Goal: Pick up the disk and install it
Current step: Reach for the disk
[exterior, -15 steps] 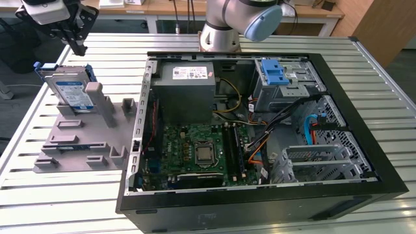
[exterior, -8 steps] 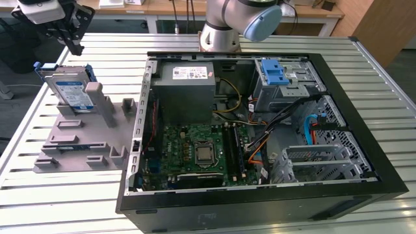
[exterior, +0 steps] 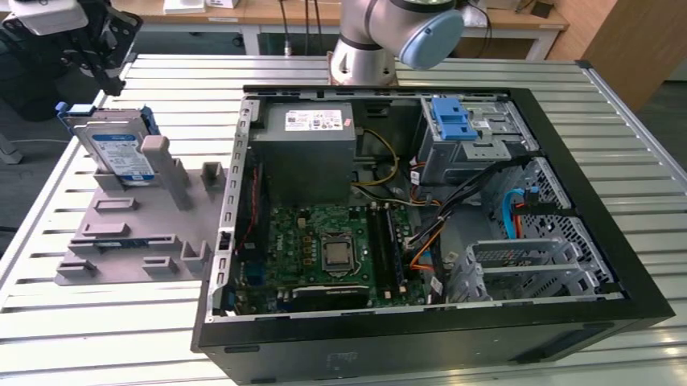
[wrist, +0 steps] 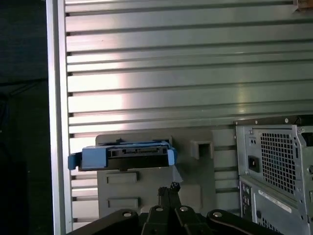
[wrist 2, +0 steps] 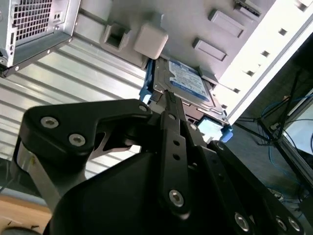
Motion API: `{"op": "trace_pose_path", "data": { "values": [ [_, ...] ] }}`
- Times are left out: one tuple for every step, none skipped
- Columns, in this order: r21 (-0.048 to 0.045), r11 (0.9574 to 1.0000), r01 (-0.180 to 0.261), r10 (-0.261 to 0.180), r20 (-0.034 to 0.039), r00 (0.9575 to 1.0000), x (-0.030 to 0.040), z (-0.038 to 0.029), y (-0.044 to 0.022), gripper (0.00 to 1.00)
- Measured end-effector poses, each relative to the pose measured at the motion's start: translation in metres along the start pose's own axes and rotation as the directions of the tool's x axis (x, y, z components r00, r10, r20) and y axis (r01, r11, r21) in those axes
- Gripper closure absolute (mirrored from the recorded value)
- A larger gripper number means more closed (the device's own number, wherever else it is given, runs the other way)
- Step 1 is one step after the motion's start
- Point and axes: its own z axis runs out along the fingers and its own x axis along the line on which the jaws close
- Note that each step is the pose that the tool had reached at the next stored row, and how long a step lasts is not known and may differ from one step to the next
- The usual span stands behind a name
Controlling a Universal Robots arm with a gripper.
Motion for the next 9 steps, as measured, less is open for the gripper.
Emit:
{"op": "trace_pose_path", "data": {
  "values": [
    [0.0025, 1.0000, 0.000, 0.000, -0.0023, 1.0000, 0.0025, 0.0001, 0.0007, 0.89],
    [0.0031, 1.0000, 0.000, 0.000, -0.0044, 1.0000, 0.0058, 0.0003, 0.0014, 0.89],
    [0.0034, 1.0000, 0.000, 0.000, -0.0060, 1.0000, 0.0093, 0.0006, 0.0021, 0.89],
    [0.0035, 1.0000, 0.000, 0.000, -0.0077, 1.0000, 0.0130, 0.0008, 0.0026, 0.89],
    [0.0036, 1.0000, 0.000, 0.000, -0.0096, 1.0000, 0.0169, 0.0012, 0.0030, 0.89],
    [0.0038, 1.0000, 0.000, 0.000, -0.0114, 0.9999, 0.0207, 0.0015, 0.0036, 0.89],
    [0.0039, 1.0000, 0.000, 0.000, -0.0128, 0.9999, 0.0251, 0.0020, 0.0042, 0.89],
    [0.0040, 1.0000, -0.001, 0.001, -0.0138, 0.9999, 0.0293, 0.0026, 0.0047, 0.89],
    [0.0040, 1.0000, -0.001, 0.001, -0.0145, 0.9999, 0.0337, 0.0032, 0.0053, 0.89]
  ]
}}
